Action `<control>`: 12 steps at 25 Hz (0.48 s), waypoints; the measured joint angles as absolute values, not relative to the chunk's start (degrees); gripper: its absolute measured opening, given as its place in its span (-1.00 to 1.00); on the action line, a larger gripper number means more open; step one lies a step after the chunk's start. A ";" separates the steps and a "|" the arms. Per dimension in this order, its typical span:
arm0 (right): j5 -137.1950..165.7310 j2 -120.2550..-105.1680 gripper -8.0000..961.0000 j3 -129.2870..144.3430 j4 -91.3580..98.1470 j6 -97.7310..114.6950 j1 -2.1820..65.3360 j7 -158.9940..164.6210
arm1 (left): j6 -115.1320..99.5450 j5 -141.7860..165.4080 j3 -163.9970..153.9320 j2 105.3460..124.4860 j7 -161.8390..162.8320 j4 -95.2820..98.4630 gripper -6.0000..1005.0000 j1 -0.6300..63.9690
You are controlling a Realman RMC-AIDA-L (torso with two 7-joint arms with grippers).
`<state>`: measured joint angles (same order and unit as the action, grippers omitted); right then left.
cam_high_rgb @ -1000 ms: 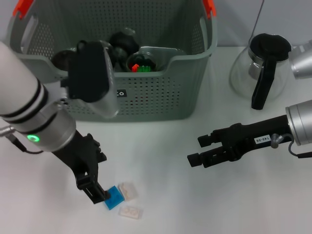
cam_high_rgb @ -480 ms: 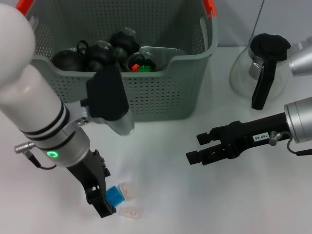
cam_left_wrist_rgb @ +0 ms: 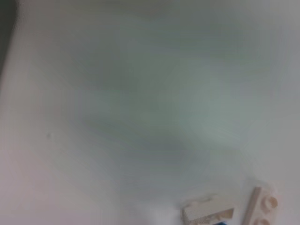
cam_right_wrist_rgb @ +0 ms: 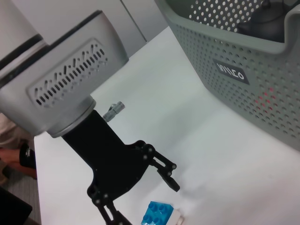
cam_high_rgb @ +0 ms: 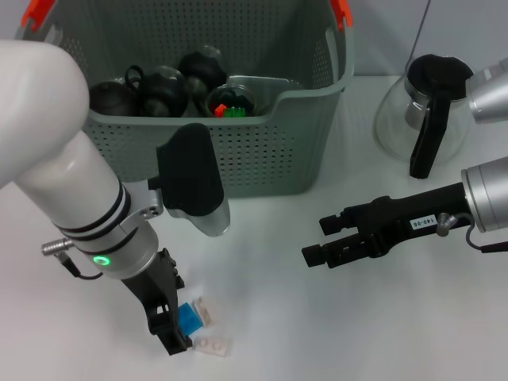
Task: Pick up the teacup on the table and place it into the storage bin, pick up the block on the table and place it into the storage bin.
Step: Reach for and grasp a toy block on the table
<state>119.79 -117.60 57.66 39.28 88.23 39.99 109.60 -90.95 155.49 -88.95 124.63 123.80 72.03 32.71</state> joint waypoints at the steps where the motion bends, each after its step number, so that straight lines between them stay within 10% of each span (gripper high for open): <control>1: 119.79 -117.60 0.94 57.66 39.28 88.23 39.99 109.60 | -90.60 155.59 -89.41 124.63 123.70 71.77 0.71 32.69; 12: 119.79 -117.55 0.94 57.66 39.29 88.04 39.98 109.60 | -88.80 155.55 -90.58 124.63 123.07 70.27 0.59 32.75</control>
